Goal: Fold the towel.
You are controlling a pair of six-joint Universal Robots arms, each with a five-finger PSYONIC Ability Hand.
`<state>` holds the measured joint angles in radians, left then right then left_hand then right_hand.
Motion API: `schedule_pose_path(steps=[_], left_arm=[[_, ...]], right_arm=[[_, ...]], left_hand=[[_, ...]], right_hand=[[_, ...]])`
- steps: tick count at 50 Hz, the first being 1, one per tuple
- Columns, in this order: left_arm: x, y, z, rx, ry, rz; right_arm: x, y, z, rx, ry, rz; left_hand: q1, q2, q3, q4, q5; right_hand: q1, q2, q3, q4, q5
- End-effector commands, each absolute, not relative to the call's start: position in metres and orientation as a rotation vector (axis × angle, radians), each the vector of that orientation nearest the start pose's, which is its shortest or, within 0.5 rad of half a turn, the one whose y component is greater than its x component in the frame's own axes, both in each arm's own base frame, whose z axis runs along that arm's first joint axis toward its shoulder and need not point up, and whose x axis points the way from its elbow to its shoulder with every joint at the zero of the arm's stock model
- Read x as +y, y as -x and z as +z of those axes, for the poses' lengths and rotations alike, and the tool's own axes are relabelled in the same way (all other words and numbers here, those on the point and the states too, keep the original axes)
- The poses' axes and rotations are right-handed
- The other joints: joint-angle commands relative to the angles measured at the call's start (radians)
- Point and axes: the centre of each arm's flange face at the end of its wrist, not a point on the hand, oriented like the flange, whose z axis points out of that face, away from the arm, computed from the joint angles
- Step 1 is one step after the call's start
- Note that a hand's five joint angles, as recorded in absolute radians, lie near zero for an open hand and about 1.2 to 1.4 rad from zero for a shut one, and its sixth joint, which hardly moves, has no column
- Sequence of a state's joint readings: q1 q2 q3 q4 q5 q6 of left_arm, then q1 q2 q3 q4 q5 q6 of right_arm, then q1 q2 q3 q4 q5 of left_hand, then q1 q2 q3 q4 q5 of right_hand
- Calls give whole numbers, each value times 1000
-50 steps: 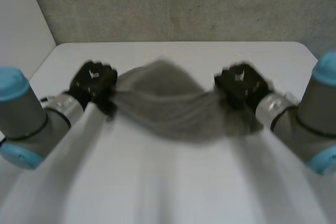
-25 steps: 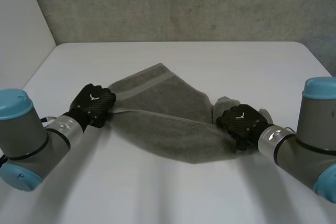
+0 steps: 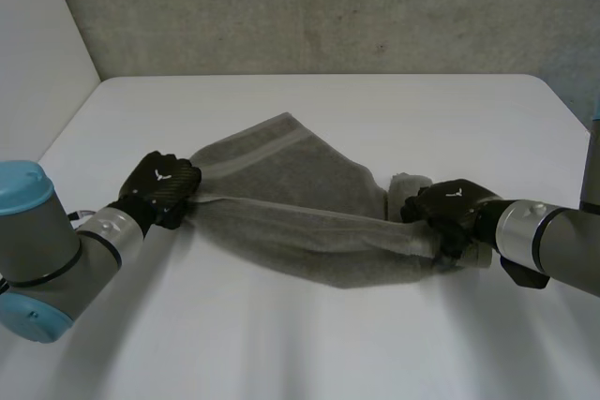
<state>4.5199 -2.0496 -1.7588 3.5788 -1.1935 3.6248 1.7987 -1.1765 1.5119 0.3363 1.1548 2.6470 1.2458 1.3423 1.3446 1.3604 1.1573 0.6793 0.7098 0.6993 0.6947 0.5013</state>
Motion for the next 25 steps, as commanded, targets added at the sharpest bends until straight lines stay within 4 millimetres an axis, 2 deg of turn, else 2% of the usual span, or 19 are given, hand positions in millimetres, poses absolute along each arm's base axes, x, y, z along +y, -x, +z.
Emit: schedule_pose_path(steps=[1,7,15,17,18,19,20,23,25], left_arm=[[-305,228,133,2244,-1194,-2038],[-304,229,133,2245,-1196,-2036],[-303,229,133,2246,-1200,-2035],[-303,228,133,2246,-1198,-2035],[-303,228,133,2246,-1198,-2035],[-303,228,133,2246,-1196,-2034],[-304,228,133,2244,-1197,-2037],[-304,227,133,2246,-1195,-2034],[-305,228,132,2241,-1196,-2037]], right_arm=[[-259,-234,194,2292,1108,-1317],[-258,-236,192,2284,1084,-1333],[-257,-245,186,2251,1102,-1369],[-261,-247,183,2255,1097,-1369],[-261,-247,183,2256,1097,-1369],[-263,-248,186,2250,1087,-1381],[-265,-248,190,2247,1071,-1396],[-269,-247,195,2247,1042,-1415],[-275,-247,212,2220,985,-1467]], left_hand=[[150,54,52,36,64],[150,54,52,36,64],[150,54,52,36,64],[150,54,52,36,64],[150,54,52,36,64],[150,54,52,36,64],[150,54,52,36,64],[150,54,52,36,64],[150,54,52,36,64]], right_hand=[[-51,-82,-71,-67,-48],[-57,-88,-77,-72,-54],[63,33,43,48,67],[311,281,291,296,315],[313,282,293,297,316],[604,573,583,588,607],[716,685,696,700,719],[717,686,697,702,720],[717,686,697,702,720]])
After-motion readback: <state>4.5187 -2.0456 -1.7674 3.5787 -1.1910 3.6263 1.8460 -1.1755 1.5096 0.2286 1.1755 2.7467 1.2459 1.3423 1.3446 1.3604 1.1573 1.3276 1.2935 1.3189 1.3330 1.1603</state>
